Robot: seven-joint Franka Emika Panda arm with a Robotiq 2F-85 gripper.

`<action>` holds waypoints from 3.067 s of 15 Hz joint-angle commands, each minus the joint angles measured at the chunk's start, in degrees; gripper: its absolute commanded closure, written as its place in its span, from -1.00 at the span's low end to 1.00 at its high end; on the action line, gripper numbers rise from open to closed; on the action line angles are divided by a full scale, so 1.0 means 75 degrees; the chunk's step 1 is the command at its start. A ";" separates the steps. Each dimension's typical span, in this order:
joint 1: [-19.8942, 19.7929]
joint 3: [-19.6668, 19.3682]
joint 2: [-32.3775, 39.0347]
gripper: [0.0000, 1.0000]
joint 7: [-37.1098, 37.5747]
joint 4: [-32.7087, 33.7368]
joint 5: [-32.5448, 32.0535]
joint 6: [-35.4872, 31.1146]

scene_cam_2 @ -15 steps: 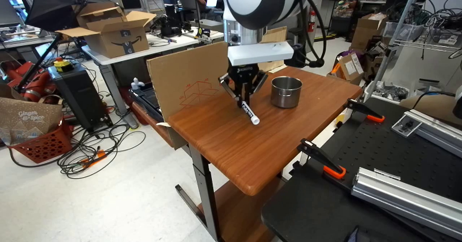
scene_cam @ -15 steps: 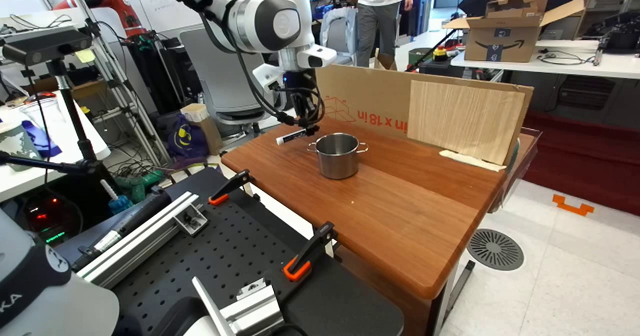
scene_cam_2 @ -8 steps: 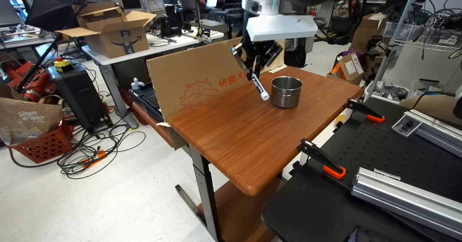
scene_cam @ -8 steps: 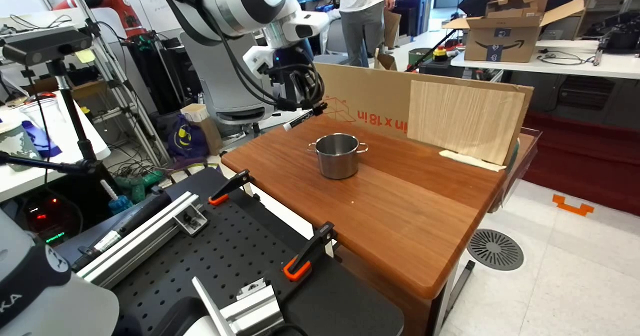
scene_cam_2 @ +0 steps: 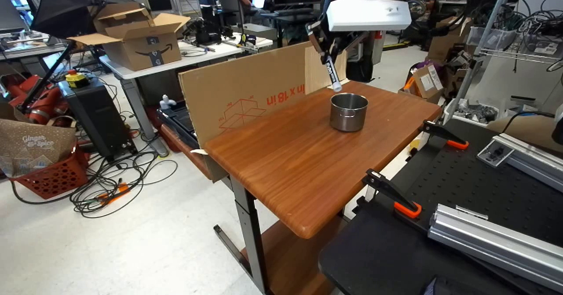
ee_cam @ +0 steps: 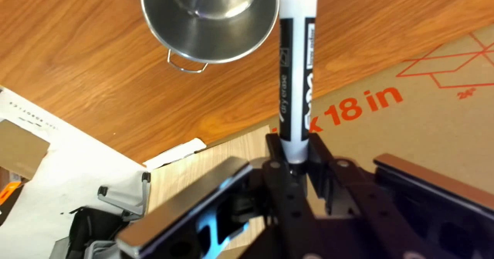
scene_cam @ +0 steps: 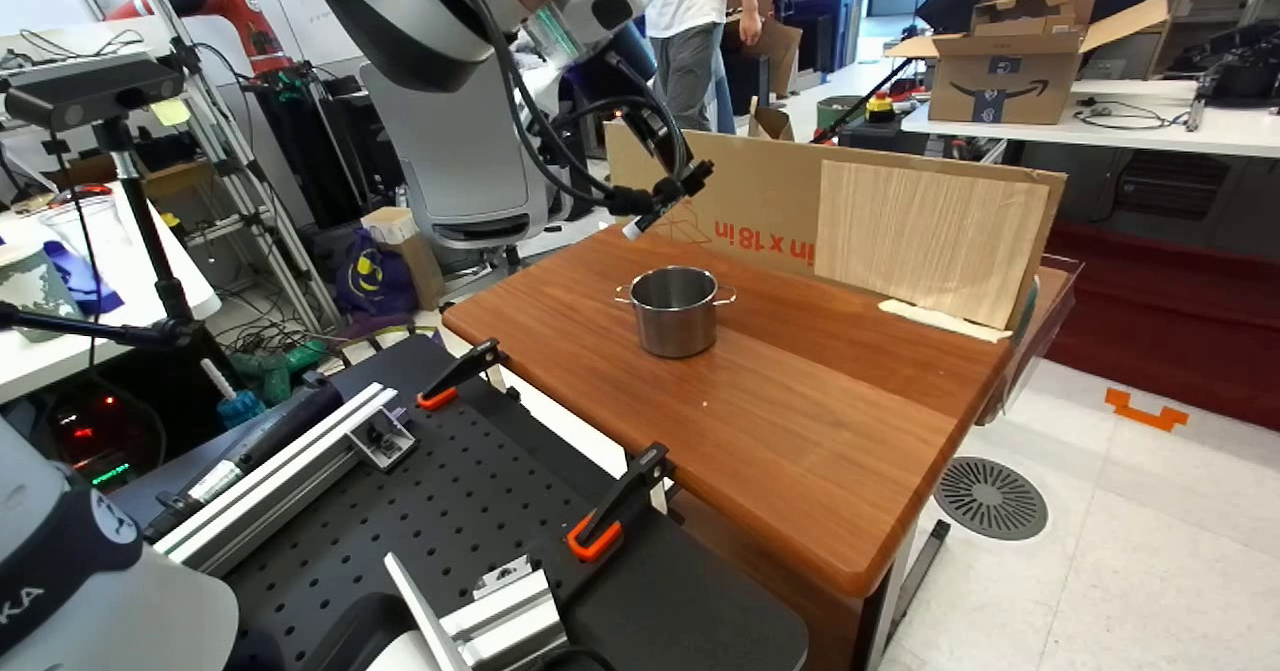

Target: Put the marker in the silver pot

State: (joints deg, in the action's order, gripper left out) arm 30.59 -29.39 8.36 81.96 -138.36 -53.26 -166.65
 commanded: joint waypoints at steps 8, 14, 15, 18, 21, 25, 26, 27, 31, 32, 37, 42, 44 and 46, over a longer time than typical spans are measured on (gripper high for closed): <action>0.0513 -0.0286 0.0023 0.90 0.4330 -0.0233 -0.3586 0.1070; 0.0443 -0.0274 0.0335 0.90 0.4679 -0.0308 -0.3595 0.1327; 0.0427 -0.0276 0.0371 0.90 0.4669 -0.0277 -0.3559 0.1346; 0.0377 -0.0280 0.0408 0.90 0.4643 -0.0215 -0.3496 0.1348; 0.0343 -0.0276 0.0565 0.90 0.4629 -0.0099 -0.3460 0.1352; 0.0286 -0.0273 0.0891 0.90 0.4578 0.0137 -0.3362 0.1309; 0.0272 -0.0268 0.0990 0.90 0.4556 0.0212 -0.3327 0.1301; 0.0258 -0.0257 0.1096 0.90 0.4513 0.0283 -0.3266 0.1291; 0.0257 -0.0217 0.1462 0.90 0.4416 0.0491 -0.3146 0.1298; 0.0264 -0.0207 0.1538 0.90 0.4401 0.0523 -0.3129 0.1314; 0.0224 -0.0097 0.1802 0.11 0.4165 0.0609 -0.2869 0.1279; 0.0203 -0.0056 0.1810 -0.50 0.3835 0.0598 -0.2543 0.1244; 0.0209 -0.0048 0.1798 -0.76 0.3725 0.0593 -0.2421 0.1241; 0.0209 -0.0037 0.1747 -1.00 0.3592 0.0558 -0.2315 0.1224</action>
State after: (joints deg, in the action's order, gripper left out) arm 32.84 -30.34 21.42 111.20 -134.39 -72.47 -156.88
